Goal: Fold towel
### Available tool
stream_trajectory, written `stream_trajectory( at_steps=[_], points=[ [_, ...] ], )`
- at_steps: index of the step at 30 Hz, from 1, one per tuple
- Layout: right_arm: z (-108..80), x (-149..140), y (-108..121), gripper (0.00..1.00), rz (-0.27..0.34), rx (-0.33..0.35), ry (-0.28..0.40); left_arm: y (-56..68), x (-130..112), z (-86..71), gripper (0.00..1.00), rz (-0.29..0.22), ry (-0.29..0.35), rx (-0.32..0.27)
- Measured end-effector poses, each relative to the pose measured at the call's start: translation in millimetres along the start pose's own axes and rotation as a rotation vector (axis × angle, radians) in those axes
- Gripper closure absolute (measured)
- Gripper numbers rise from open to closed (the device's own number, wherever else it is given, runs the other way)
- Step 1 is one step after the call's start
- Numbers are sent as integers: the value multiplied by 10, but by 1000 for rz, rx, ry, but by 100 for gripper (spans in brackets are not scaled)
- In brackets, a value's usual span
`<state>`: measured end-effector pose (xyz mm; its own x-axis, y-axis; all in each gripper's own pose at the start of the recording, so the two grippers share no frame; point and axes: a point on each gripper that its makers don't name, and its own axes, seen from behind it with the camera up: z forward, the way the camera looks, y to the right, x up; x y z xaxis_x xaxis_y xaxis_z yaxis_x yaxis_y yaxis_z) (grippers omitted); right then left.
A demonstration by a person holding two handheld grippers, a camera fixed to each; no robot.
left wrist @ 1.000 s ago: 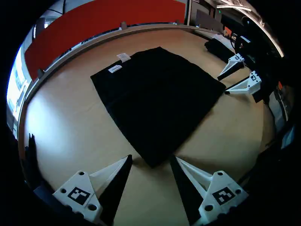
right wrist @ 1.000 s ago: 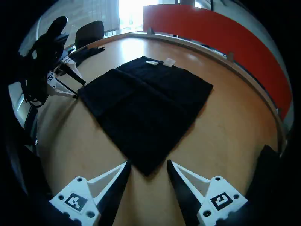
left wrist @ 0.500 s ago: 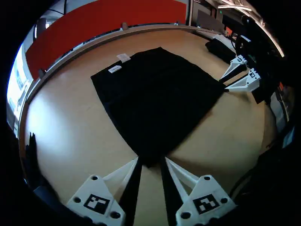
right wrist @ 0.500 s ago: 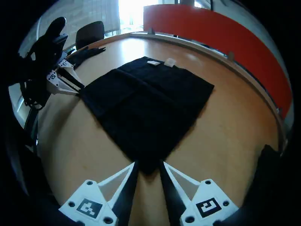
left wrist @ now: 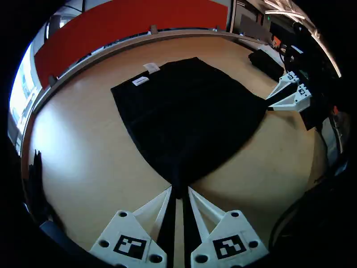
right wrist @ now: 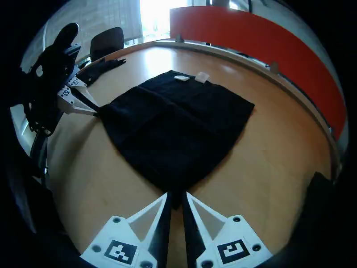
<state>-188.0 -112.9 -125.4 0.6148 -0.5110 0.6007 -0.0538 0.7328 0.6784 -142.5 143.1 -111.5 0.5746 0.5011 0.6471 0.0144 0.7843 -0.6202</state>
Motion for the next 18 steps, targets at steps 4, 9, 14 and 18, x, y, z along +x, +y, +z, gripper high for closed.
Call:
stream_trajectory(
  at_steps=[4,9,14,18],
  points=[
    [-37,65,20,85,6,-7,14,4,22,-26,91,-10,4,0],
    [-105,161,49,85,21,-17,34,22,95,-119,91,-23,19,2],
    [-217,263,41,85,36,-22,53,24,189,-270,91,-42,38,5],
    [-332,332,-4,85,51,-17,57,19,265,-413,91,-56,52,8]
  ],
)
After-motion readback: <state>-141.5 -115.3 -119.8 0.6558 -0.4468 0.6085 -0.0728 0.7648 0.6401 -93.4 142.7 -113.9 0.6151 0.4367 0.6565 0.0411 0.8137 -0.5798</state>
